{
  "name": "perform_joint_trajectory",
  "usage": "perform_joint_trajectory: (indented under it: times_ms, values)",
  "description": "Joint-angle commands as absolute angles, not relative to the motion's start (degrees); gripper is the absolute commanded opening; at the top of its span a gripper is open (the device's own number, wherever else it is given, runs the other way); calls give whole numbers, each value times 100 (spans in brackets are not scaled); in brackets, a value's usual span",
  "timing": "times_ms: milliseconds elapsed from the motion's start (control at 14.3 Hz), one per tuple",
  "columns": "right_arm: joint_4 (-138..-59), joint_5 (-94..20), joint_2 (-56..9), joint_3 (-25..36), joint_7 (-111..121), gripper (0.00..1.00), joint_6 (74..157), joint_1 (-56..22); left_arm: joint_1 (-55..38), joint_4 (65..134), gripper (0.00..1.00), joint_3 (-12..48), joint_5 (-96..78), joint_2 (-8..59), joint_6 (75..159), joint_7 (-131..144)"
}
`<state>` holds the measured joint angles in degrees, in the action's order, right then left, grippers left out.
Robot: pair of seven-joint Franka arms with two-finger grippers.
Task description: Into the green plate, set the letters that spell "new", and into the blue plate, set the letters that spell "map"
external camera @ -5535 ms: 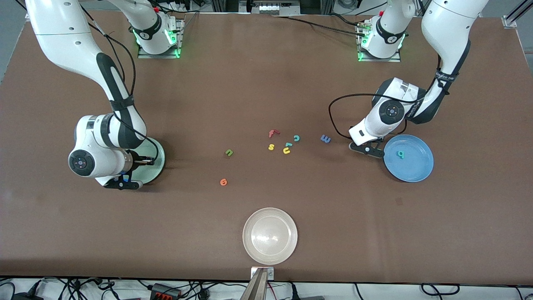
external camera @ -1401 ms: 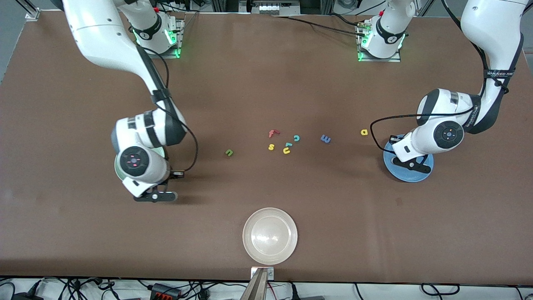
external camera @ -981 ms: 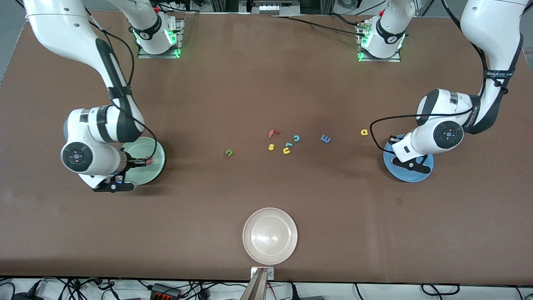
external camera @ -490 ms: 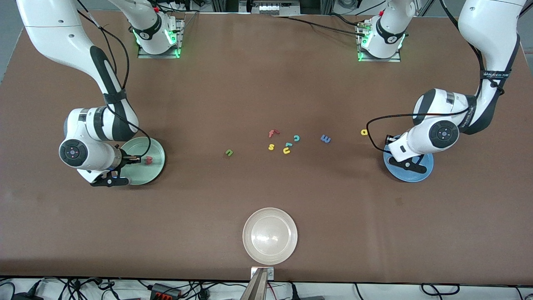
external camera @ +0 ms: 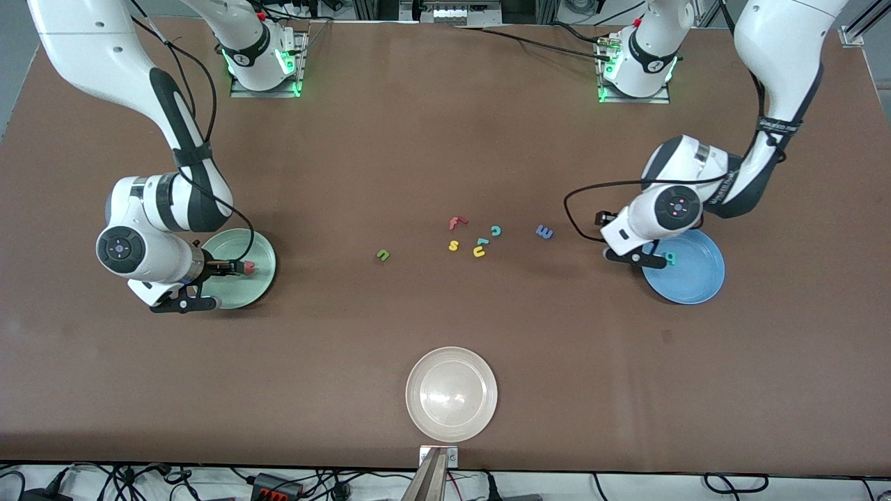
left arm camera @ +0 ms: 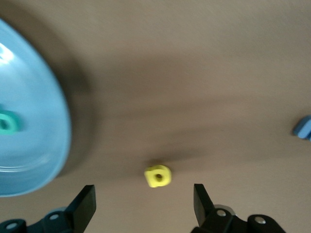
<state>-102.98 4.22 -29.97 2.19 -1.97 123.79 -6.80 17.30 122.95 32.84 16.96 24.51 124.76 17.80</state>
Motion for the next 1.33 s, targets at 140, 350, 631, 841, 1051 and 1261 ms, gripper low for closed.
perform_joint_trajectory:
  times_ms: [140, 350, 631, 841, 1051, 1261]
  values:
    - [-10450, 343, -2751, -17, -1208, 100, 12234, -1387, 1828, 13025, 72, 3305, 1767, 2329, 13342, 1881]
    - [-10459, 334, -2873, -18, -2037, 100, 12505, -2081, 1828, 13061, 66, 3270, 1819, 2391, 13482, 1907]
    - [-10363, 352, -3129, -18, -2047, 100, 13121, -2933, 1837, 13061, 58, 3234, 1837, 2496, 13587, 1907]
    - [-10021, 316, -3409, -18, -2250, 84, 13192, -3146, 1837, 13061, 52, 3226, 2003, 2531, 13605, 1916]
    - [-9844, 387, -3682, -9, -1944, 84, 13367, -3470, 1890, 13061, 45, 3182, 2039, 2654, 13763, 1916]
    - [-9747, 483, -3797, -9, -1312, 84, 13403, -3568, 1916, 13061, 27, 3182, 2039, 2655, 13781, 1899]
